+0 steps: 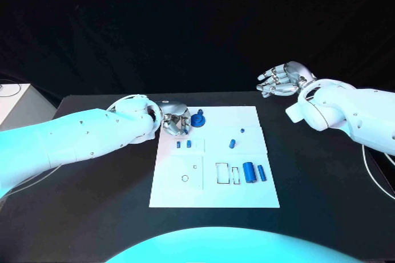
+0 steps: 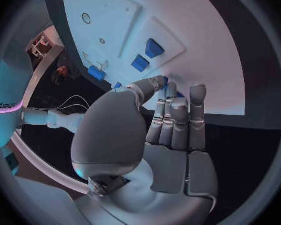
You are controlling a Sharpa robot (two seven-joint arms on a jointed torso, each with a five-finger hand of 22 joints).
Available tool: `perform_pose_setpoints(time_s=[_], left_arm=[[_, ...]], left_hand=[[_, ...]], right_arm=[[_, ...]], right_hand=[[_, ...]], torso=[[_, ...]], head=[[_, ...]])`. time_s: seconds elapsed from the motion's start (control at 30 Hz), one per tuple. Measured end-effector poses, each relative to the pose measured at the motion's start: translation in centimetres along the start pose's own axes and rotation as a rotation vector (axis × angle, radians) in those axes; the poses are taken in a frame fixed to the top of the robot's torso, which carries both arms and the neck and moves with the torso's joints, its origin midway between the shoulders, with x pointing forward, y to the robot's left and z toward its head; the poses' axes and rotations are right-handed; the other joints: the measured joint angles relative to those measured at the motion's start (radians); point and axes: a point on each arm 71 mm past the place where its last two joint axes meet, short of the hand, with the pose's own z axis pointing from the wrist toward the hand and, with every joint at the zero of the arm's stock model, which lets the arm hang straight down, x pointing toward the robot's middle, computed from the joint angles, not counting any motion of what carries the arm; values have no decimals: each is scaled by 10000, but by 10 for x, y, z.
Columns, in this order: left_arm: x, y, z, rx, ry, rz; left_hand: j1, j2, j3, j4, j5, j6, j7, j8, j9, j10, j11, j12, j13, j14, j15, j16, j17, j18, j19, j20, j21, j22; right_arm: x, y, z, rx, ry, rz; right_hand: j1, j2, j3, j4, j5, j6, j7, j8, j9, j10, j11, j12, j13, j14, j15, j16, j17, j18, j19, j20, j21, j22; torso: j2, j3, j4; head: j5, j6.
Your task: Assemble the parts on the task board
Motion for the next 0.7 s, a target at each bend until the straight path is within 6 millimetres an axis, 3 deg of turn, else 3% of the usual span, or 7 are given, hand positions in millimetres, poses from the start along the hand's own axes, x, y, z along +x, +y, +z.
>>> perform_pose_setpoints(time_s=[0.7], left_arm=[[4,1,3,-41,84,-28]], left_hand=[[0,0,0,0,0,-3,-1,-38,7,27,28,-42,1,0,0,0,-7,1,0,0,0,-17]], right_arm=[[0,0,0,-1,6,2]], right_hand=[[-45,-45,-29,-28,0,0,0,0,0,0,0,0,0,0,0,-40,-30,0,0,0,0,-55]], torso=[[1,0,-1]], head=[[-20,-23]])
